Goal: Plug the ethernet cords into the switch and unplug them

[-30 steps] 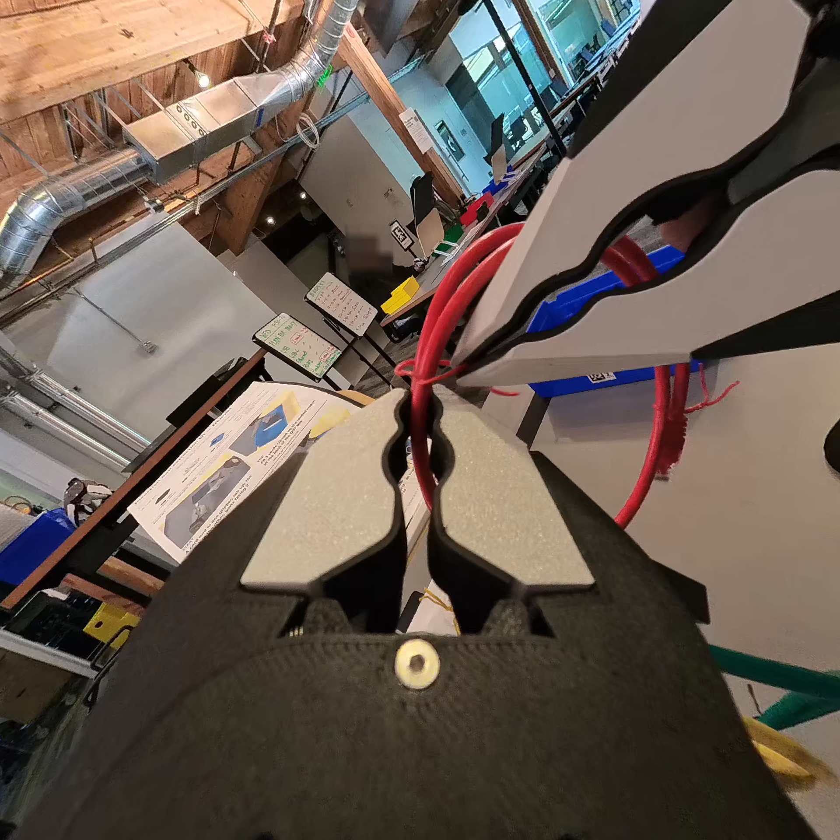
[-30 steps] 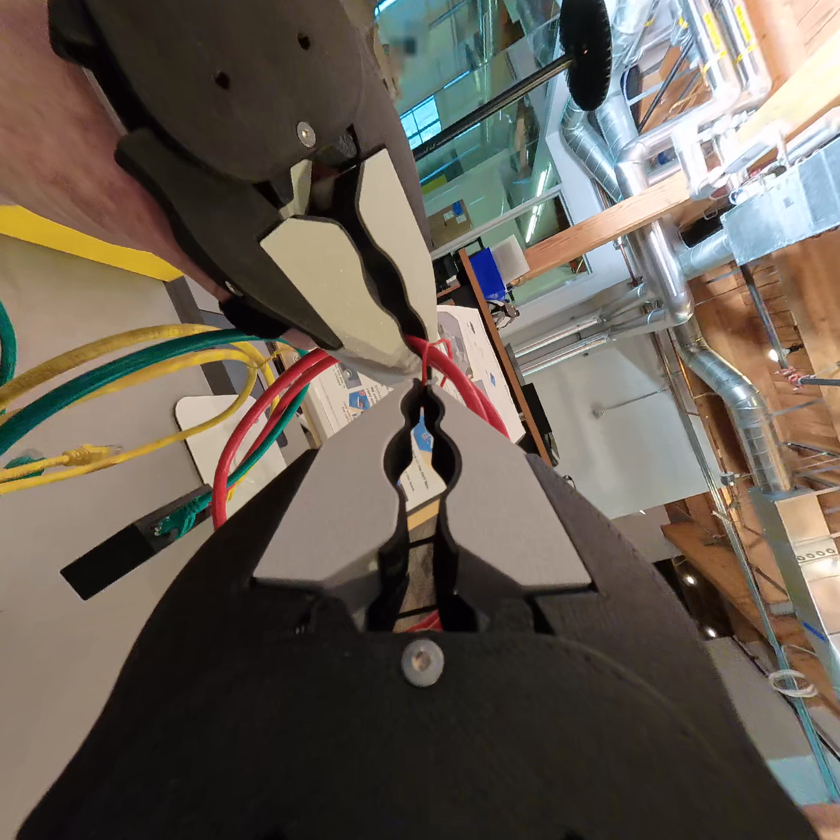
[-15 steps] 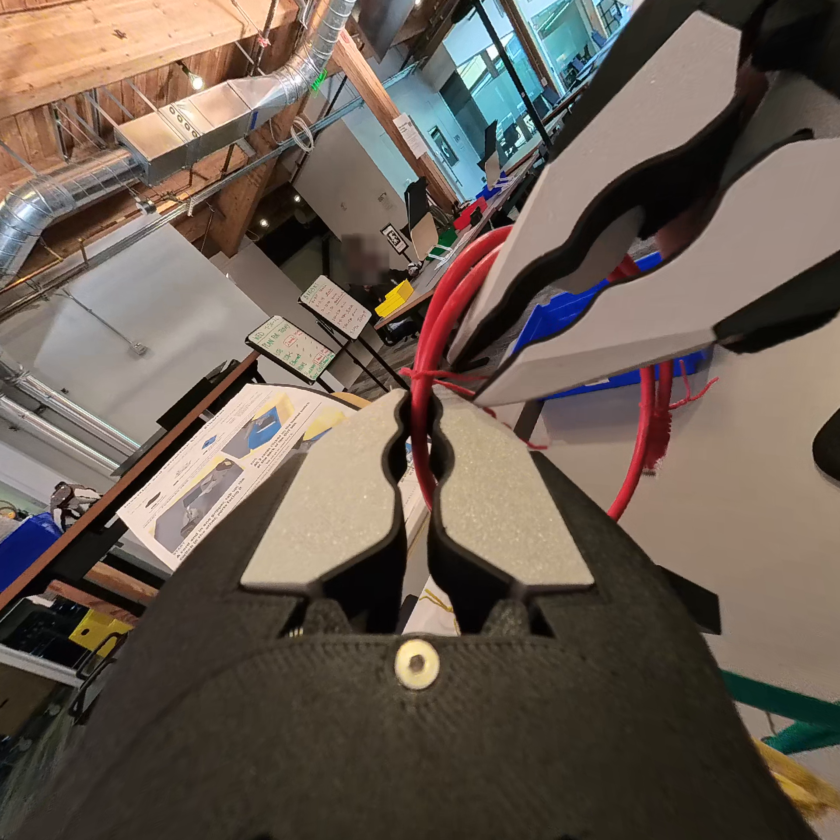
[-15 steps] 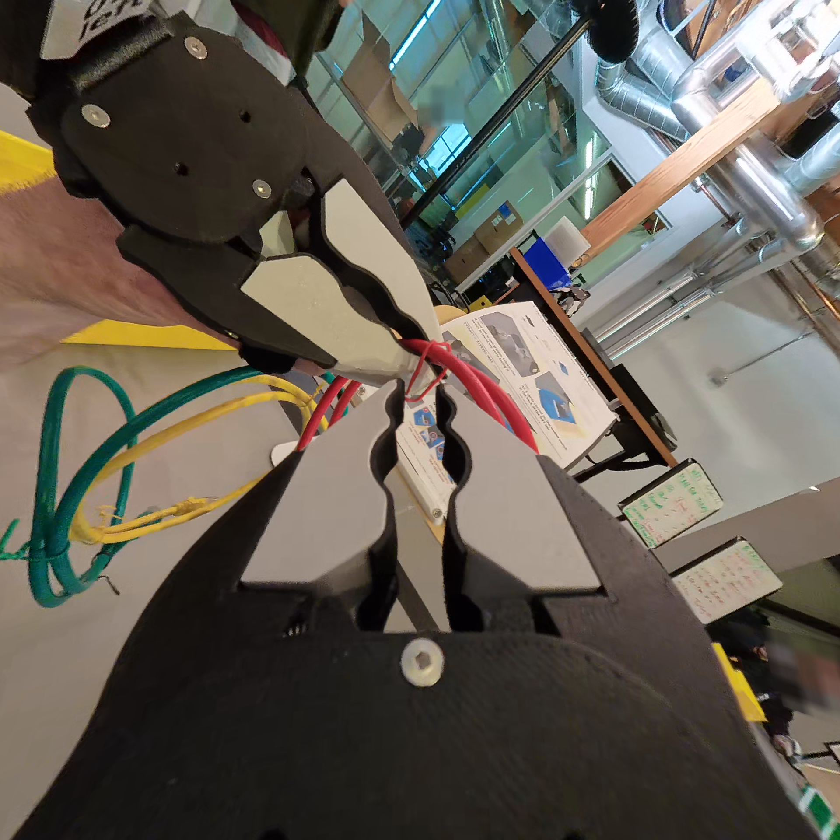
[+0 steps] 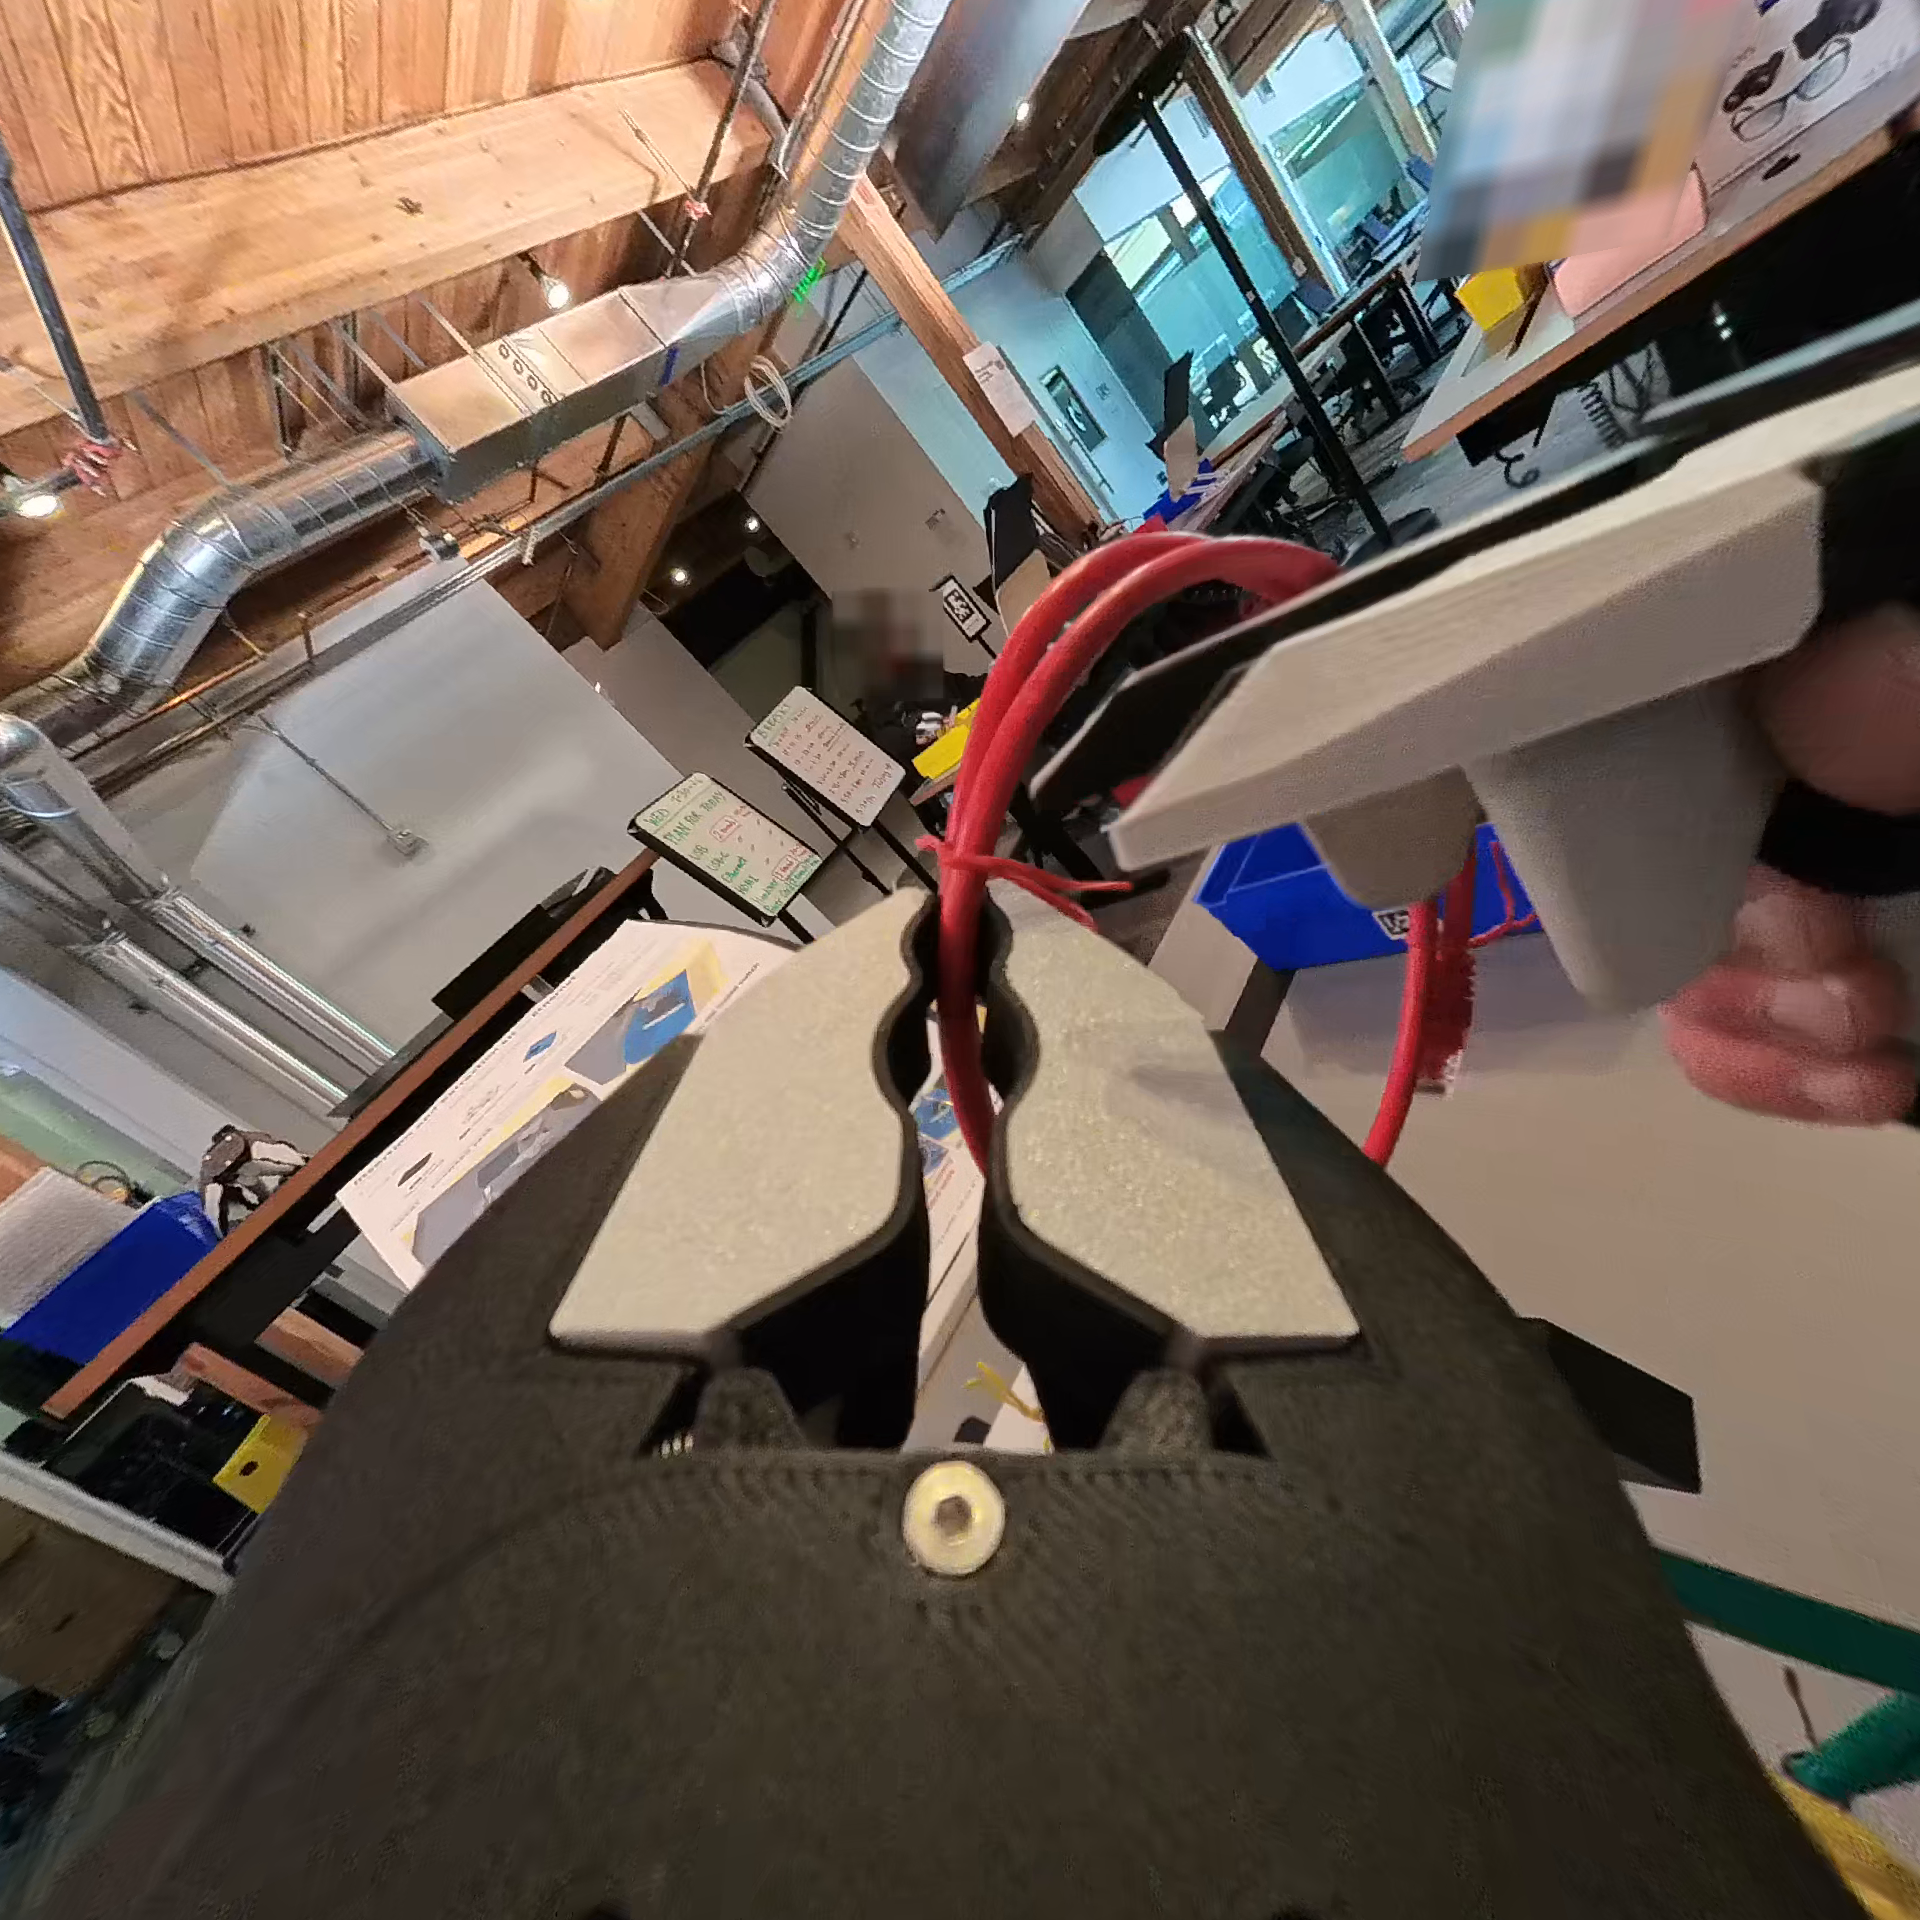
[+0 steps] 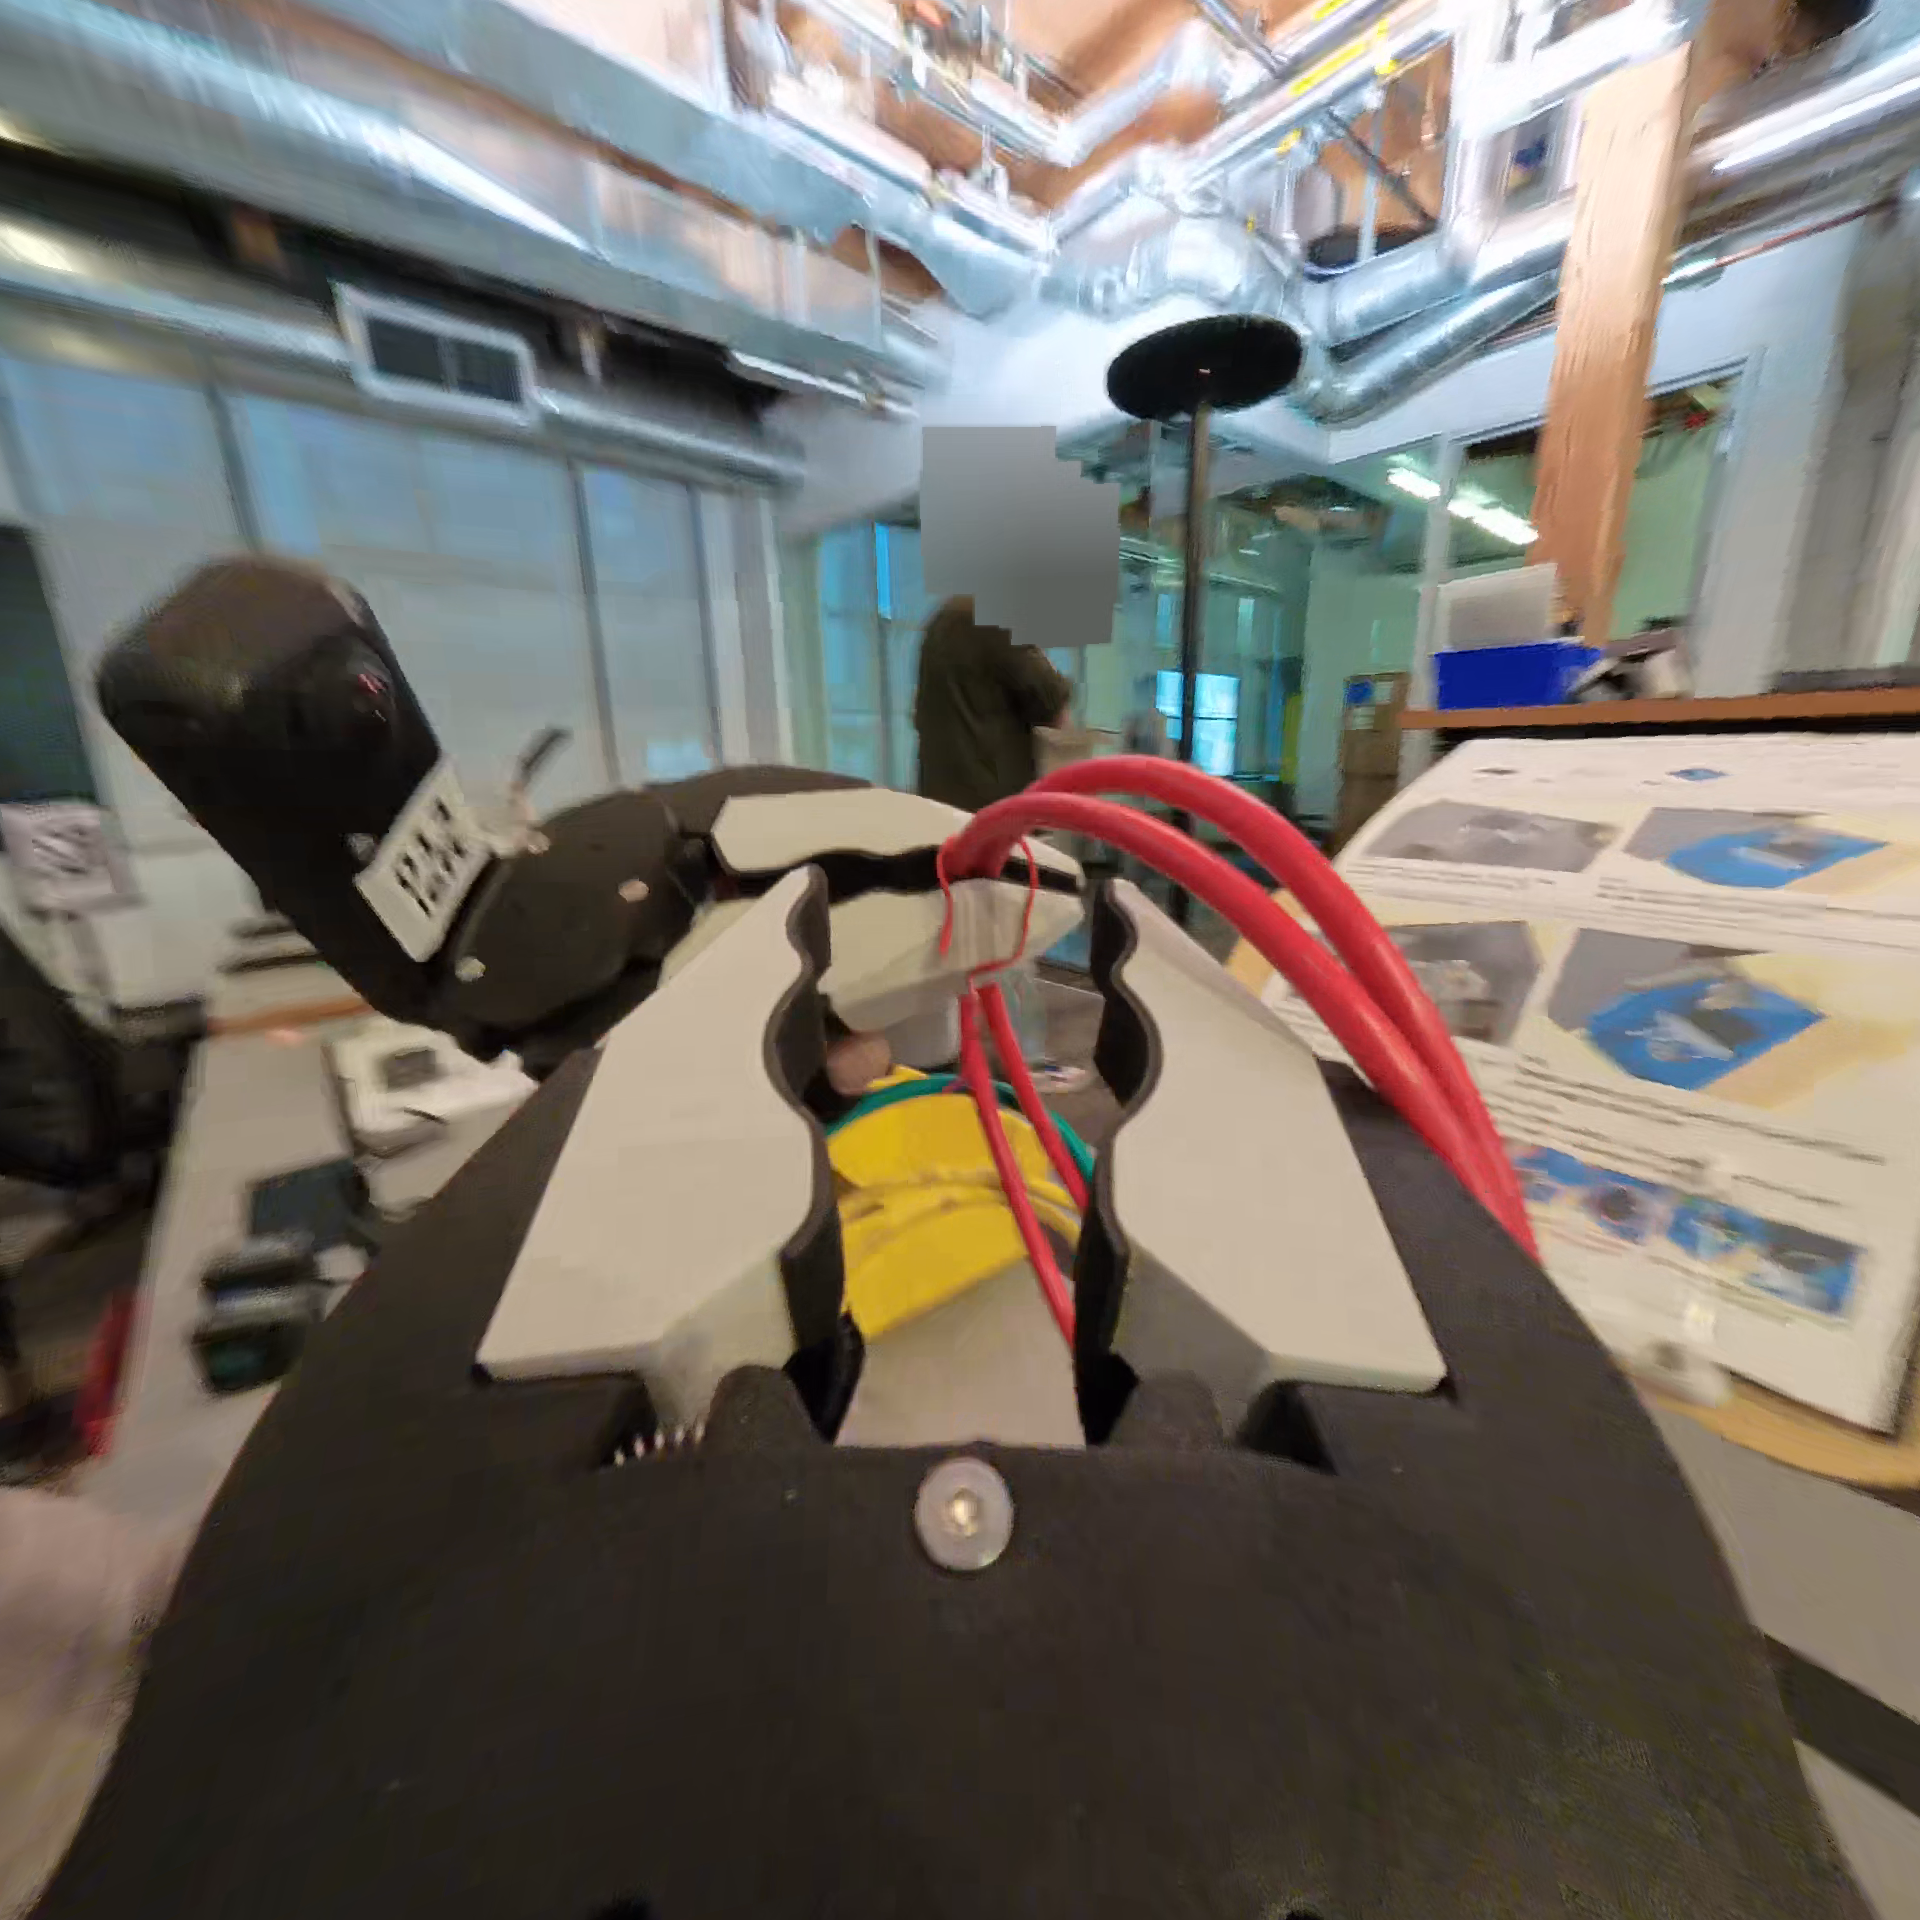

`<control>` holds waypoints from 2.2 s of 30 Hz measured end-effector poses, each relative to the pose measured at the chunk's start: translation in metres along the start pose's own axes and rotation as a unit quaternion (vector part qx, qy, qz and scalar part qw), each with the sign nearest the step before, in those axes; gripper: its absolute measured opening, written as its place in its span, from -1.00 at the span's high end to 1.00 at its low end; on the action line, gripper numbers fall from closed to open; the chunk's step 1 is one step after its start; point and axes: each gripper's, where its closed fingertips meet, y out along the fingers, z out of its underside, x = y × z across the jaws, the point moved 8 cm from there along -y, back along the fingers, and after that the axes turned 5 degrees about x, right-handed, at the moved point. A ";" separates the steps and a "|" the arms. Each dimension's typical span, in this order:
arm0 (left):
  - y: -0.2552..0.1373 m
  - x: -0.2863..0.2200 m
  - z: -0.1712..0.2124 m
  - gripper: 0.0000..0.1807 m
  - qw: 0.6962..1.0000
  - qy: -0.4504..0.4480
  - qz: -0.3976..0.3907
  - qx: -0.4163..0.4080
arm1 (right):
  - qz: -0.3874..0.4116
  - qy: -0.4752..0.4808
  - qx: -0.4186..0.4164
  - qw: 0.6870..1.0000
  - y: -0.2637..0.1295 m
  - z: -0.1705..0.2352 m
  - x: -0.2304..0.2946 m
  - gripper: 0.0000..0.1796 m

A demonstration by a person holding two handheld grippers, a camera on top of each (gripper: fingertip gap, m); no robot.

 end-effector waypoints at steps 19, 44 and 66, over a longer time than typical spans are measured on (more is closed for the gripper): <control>0.003 -0.008 -0.009 0.95 0.999 -0.002 -0.036 -0.041 | 0.010 0.039 -0.079 0.996 0.009 0.007 -0.007 0.70; 0.005 -0.012 -0.012 0.95 0.996 -0.011 -0.051 -0.068 | -0.023 0.095 -0.139 0.986 -0.001 0.012 -0.008 0.78; 0.010 -0.018 -0.013 0.95 0.996 -0.002 -0.054 -0.070 | -0.035 0.117 -0.154 0.980 -0.007 0.014 -0.009 0.63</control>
